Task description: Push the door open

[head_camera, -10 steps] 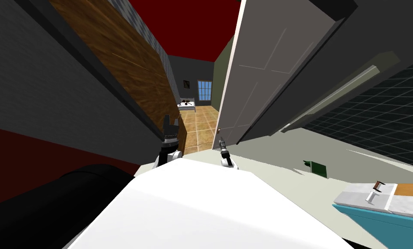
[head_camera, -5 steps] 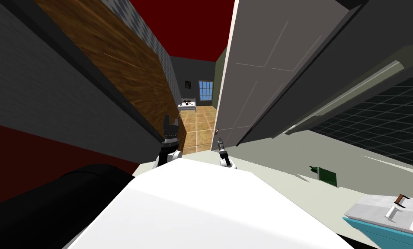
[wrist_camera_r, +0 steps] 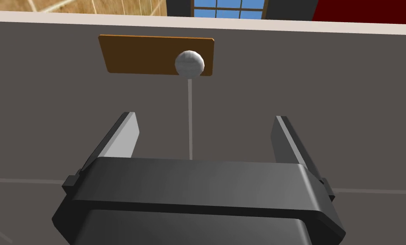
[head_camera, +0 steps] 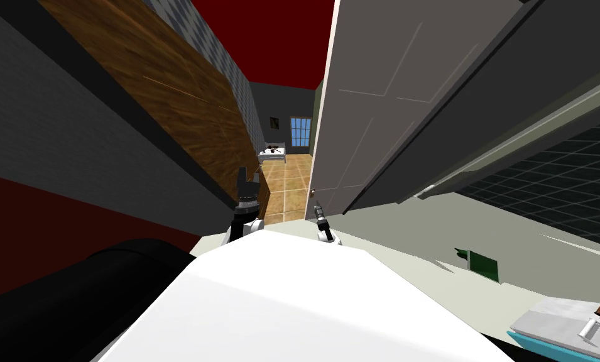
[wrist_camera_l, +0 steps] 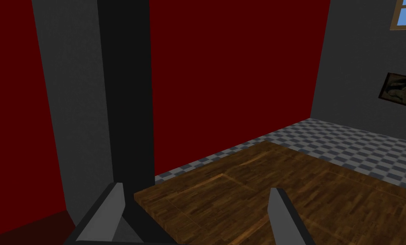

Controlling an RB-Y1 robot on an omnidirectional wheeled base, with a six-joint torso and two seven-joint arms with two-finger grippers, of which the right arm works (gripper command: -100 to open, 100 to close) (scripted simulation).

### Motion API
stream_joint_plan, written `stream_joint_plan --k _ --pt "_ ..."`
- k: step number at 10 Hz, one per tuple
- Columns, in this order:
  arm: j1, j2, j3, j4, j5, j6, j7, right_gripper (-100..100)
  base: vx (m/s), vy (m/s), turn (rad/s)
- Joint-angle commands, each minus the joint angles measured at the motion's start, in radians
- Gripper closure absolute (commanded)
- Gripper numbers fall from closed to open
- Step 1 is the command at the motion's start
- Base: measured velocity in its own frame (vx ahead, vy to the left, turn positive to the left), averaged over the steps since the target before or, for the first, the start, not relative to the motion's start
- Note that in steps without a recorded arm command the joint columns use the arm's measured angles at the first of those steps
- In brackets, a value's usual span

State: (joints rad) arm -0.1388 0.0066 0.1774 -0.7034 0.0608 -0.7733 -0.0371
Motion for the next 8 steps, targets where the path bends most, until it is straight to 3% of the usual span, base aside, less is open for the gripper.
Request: stream_joint_plan --k 1,4,5,6,8 --pt "-0.013 0.007 0.003 0.031 -0.001 -0.009 -0.001 -100 0.057 -0.093 0.037" --pt "-0.048 0.029 0.012 0.111 -0.004 -0.029 -0.006 -100 0.083 -0.145 0.061" --pt "-0.042 0.025 0.010 0.097 -0.004 -0.028 -0.004 -100 0.042 -0.070 0.021" --pt "-0.042 -0.009 0.007 0.099 -0.005 -0.028 -0.003 -100 0.111 0.004 0.032" --pt "-0.042 -0.024 0.005 0.101 -0.007 -0.030 -0.003 -100 0.161 0.038 0.023"
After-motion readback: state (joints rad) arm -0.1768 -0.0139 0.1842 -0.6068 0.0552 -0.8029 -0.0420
